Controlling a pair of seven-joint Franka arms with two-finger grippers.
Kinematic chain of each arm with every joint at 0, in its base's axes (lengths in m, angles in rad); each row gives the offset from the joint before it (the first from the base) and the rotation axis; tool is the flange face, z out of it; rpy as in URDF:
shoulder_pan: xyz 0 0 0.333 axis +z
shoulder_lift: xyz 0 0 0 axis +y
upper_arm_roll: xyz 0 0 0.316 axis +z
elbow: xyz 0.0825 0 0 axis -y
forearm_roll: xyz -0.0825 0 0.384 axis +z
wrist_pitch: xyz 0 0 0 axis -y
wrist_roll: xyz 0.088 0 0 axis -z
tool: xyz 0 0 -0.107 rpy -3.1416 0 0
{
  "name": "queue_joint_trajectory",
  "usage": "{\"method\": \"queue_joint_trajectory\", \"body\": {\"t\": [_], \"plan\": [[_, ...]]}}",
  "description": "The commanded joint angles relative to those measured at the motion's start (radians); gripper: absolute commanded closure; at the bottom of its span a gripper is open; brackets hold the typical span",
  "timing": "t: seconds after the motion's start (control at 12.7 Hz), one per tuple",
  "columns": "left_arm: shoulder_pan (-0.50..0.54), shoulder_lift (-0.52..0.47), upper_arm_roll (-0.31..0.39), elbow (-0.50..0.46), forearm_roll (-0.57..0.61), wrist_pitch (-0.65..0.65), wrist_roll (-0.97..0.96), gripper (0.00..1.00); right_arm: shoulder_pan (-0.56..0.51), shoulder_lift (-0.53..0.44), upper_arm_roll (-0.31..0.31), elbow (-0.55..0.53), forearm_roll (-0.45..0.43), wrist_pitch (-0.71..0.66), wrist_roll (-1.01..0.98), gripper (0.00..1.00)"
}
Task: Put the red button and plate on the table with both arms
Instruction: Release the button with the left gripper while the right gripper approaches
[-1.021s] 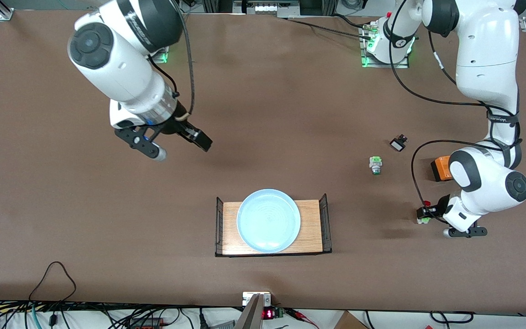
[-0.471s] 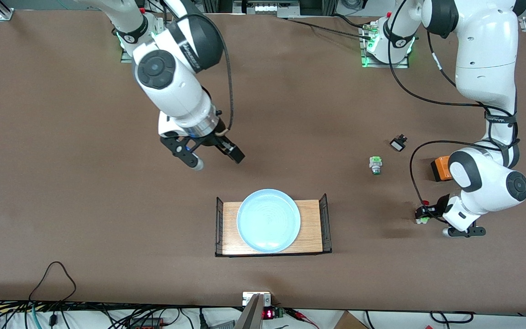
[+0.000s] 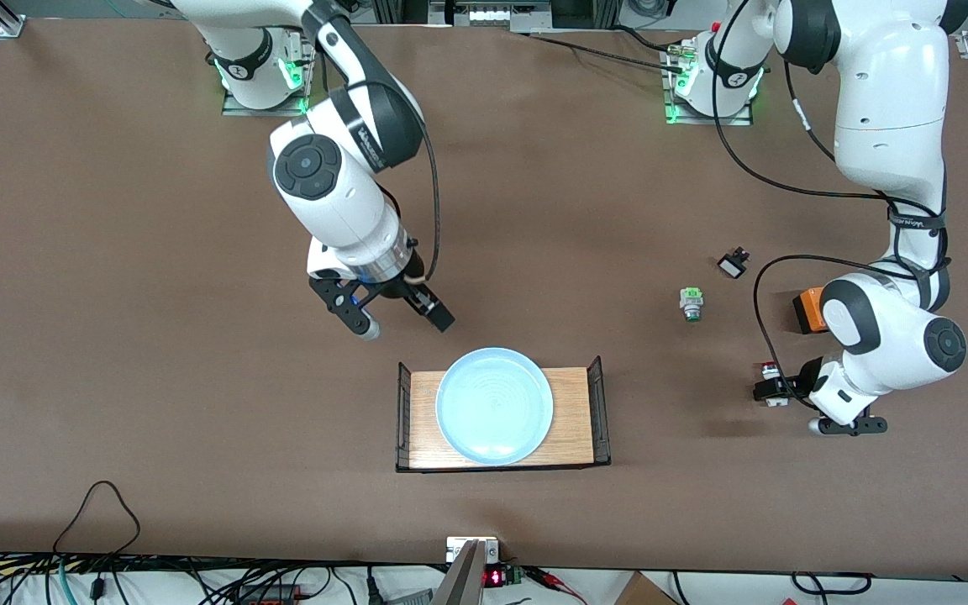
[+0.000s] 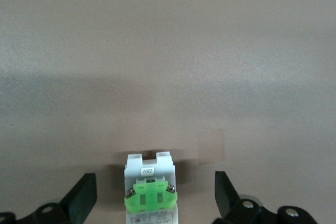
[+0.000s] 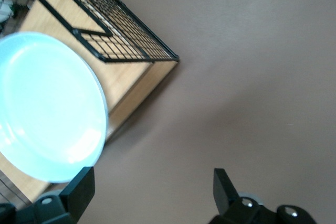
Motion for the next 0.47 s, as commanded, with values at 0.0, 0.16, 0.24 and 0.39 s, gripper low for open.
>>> {"method": "queue_joint_trajectory", "body": {"t": [0.0, 0.16, 0.24, 0.39], "plan": [[-0.01, -0.084, 0.047, -0.003, 0.029, -0.112, 0.022, 0.0, 0.009, 0.038, -0.006, 0.031, -0.005, 0.026, 0.049, 0.0], [-0.01, -0.15, 0.05, -0.001, 0.089, -0.15, -0.05, 0.0, 0.009, 0.043, -0.006, 0.031, -0.005, 0.027, 0.05, 0.0], [-0.012, -0.181, 0.05, -0.001, 0.115, -0.17, -0.107, 0.0, 0.009, 0.045, -0.005, 0.031, -0.006, 0.027, 0.053, 0.0], [-0.019, -0.257, 0.052, 0.0, 0.168, -0.221, -0.217, 0.0, 0.011, 0.06, -0.005, 0.031, -0.006, 0.032, 0.052, 0.0]]}}
